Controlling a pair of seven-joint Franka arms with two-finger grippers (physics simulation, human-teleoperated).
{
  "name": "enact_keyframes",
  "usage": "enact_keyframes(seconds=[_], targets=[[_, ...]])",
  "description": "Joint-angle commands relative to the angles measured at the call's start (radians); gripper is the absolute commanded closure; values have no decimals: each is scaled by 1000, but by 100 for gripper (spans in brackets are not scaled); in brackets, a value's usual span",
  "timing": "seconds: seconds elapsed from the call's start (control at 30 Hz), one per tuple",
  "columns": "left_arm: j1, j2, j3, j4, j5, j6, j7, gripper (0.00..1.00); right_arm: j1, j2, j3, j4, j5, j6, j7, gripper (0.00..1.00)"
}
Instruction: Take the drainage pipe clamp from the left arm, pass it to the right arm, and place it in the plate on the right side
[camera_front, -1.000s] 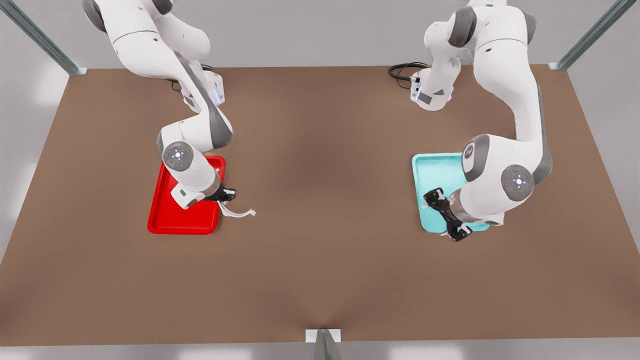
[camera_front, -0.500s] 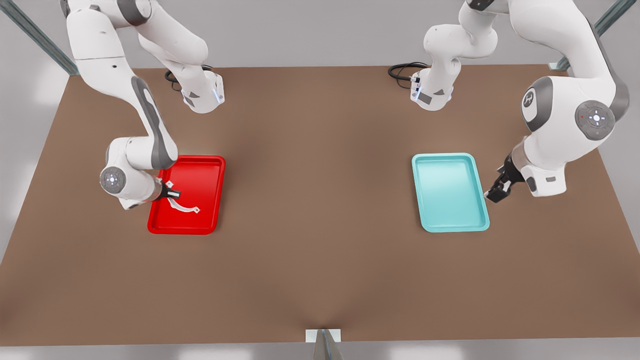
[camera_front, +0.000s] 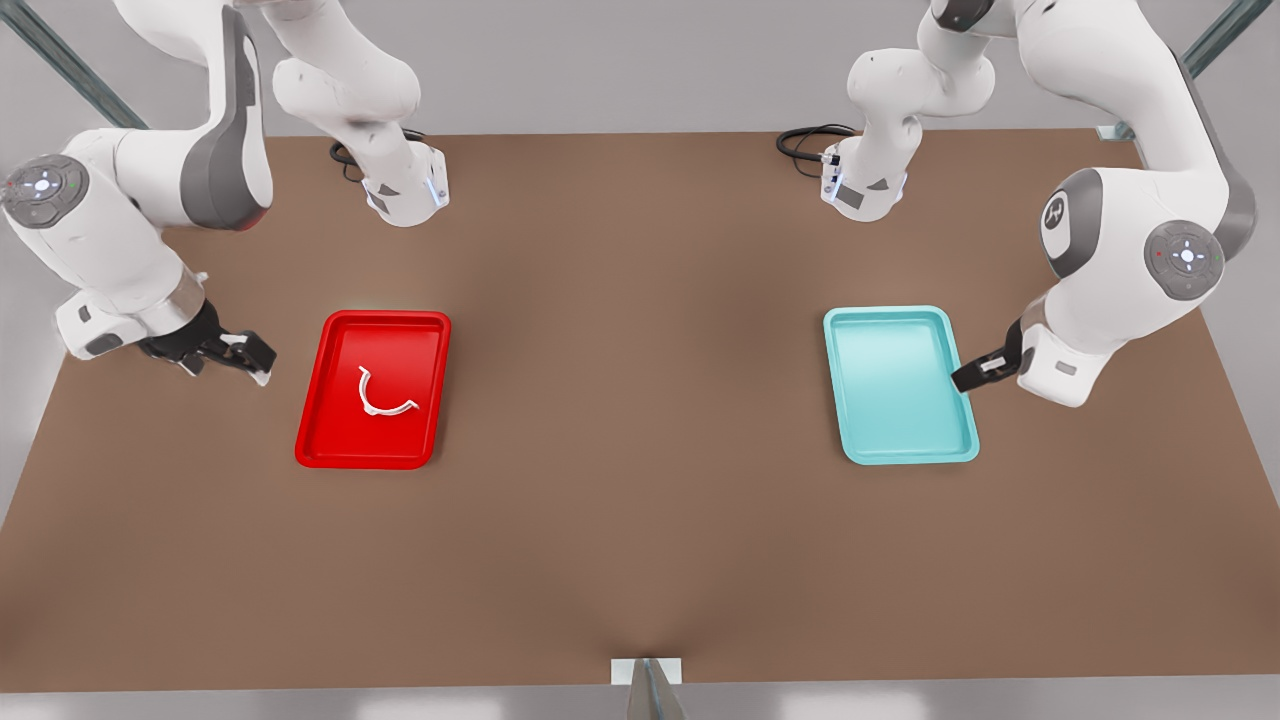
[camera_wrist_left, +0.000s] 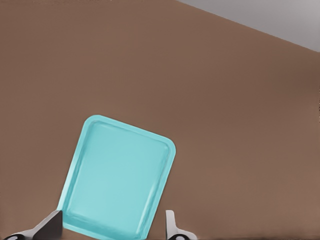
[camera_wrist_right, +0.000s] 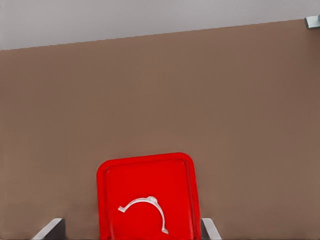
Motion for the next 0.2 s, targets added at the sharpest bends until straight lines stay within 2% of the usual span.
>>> enact_keyframes(seconds=[0.0,0.17], targets=[[0,-1,0,2,2,-5,417,0,34,114,-41,188,34,-282,-208,0],[2,-1,2,2,2,-5,419,0,48,128,-43,197,35,-235,-197,0]])
